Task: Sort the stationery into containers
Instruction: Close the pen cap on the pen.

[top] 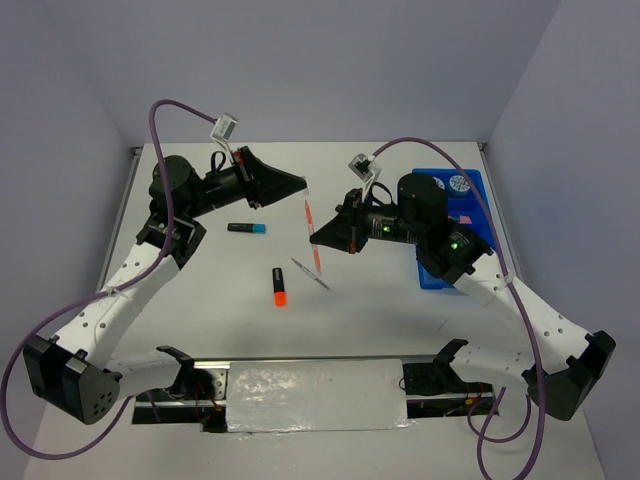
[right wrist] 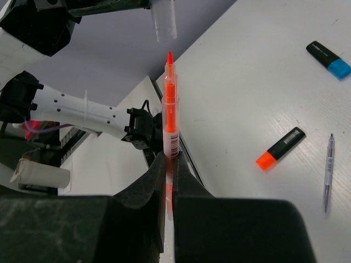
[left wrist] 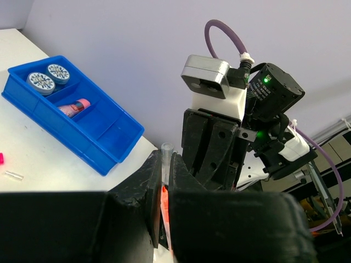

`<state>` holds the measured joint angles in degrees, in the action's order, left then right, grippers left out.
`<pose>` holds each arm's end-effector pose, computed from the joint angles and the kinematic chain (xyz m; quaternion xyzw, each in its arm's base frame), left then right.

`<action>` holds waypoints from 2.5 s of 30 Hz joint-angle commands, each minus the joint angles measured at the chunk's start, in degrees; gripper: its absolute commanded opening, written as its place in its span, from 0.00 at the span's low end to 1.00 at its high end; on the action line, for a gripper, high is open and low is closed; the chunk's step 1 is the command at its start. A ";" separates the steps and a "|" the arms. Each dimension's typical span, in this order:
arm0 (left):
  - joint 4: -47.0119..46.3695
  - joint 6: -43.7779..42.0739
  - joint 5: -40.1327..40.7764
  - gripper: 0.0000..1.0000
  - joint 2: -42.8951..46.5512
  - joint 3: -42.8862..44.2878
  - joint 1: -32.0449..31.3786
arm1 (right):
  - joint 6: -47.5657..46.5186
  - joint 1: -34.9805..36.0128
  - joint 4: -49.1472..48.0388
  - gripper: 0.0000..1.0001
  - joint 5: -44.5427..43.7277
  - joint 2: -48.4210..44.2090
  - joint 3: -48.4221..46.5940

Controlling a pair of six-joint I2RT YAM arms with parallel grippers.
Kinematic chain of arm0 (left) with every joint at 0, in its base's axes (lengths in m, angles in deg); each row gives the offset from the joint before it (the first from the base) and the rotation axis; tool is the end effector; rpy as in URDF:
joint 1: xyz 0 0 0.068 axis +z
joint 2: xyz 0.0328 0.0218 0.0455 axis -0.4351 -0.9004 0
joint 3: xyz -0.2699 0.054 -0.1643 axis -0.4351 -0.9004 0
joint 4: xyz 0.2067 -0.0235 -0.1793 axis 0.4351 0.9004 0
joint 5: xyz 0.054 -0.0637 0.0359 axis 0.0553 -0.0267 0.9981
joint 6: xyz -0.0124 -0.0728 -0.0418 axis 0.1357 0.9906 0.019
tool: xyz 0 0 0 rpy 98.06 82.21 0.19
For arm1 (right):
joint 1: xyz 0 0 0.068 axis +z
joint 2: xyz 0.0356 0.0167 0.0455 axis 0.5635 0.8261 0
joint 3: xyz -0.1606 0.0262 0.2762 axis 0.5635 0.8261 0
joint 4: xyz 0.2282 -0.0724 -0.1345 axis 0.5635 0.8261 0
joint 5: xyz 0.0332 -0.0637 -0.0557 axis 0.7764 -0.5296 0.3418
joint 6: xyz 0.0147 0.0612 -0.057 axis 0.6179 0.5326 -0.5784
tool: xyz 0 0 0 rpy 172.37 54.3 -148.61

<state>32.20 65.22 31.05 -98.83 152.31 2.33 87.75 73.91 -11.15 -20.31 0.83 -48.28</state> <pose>0.2407 -0.1578 0.4930 0.1261 0.6074 -0.6349 0.4606 0.1796 0.1994 0.4426 -0.2476 0.7231 0.5145 0.3887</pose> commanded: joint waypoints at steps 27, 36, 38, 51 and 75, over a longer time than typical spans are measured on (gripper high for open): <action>-1.28 -3.44 -3.19 0.00 2.84 -1.31 -0.27 | -0.81 0.38 -0.59 0.00 -0.68 1.86 -7.85; -1.54 -3.52 -6.61 0.00 1.88 -0.79 -0.62 | -2.91 0.29 -1.55 0.00 -2.08 2.30 -9.44; -0.50 -4.40 -7.24 0.00 1.61 -0.52 -0.97 | -2.57 -0.68 -3.21 0.00 -1.91 3.00 -10.31; 10.31 -10.82 -5.48 0.25 1.61 5.63 -1.67 | -10.91 -1.73 -5.43 0.00 1.78 4.14 -13.48; 0.22 -5.72 -4.16 0.71 1.35 3.87 -1.67 | -7.13 -1.21 -5.60 0.00 4.00 4.14 -11.55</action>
<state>37.42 58.24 28.21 -97.39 156.10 0.78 80.56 72.51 -14.18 -15.27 5.82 -59.67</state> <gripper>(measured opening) 0.698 0.037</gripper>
